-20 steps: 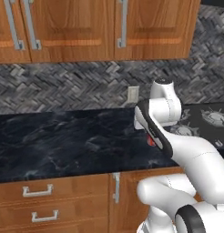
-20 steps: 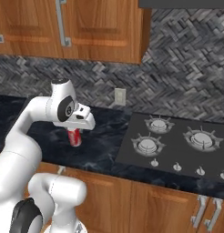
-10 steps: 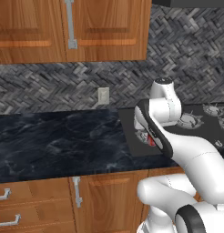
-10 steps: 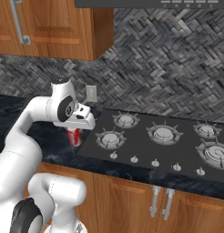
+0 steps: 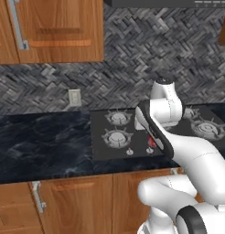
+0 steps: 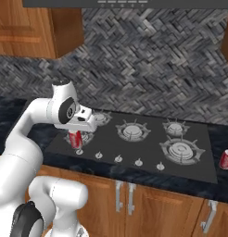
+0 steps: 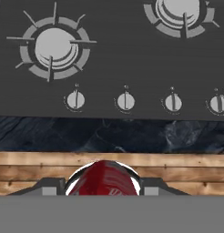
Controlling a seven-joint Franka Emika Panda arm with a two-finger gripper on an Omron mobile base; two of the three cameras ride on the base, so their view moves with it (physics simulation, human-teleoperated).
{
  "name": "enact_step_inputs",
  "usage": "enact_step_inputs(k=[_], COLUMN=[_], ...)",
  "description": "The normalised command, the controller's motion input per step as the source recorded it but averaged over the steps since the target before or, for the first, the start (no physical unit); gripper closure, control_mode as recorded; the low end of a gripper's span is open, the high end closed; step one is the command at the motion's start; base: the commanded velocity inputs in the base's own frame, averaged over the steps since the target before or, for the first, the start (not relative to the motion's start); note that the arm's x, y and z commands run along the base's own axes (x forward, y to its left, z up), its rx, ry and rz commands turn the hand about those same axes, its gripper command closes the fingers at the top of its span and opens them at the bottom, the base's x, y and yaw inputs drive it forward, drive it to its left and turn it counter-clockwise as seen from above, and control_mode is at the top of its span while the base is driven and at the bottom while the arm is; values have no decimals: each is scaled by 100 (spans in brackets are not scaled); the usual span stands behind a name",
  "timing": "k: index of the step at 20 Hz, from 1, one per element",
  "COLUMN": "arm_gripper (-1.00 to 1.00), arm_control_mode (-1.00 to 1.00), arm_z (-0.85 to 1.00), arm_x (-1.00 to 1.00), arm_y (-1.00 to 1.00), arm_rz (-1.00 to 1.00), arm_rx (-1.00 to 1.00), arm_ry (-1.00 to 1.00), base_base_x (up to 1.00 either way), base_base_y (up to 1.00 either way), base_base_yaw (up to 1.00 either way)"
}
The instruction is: Four empty soda cans are scattered around the kitchen. Gather all the cans and cluster them next to the stove for recycling.
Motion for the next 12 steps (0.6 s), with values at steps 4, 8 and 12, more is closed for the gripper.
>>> enact_step_inputs(k=[4,8,12], arm_gripper=[100,100,100], arm_control_mode=[100,100,100], arm_z=[0,0,0], arm_x=[0,0,0], arm_y=[0,0,0], arm_rz=[0,0,0], arm_rx=[0,0,0], arm_ry=[0,0,0], base_base_x=[3,2,1], base_base_y=[-70,-66,-64], base_base_yaw=[0,0,0])
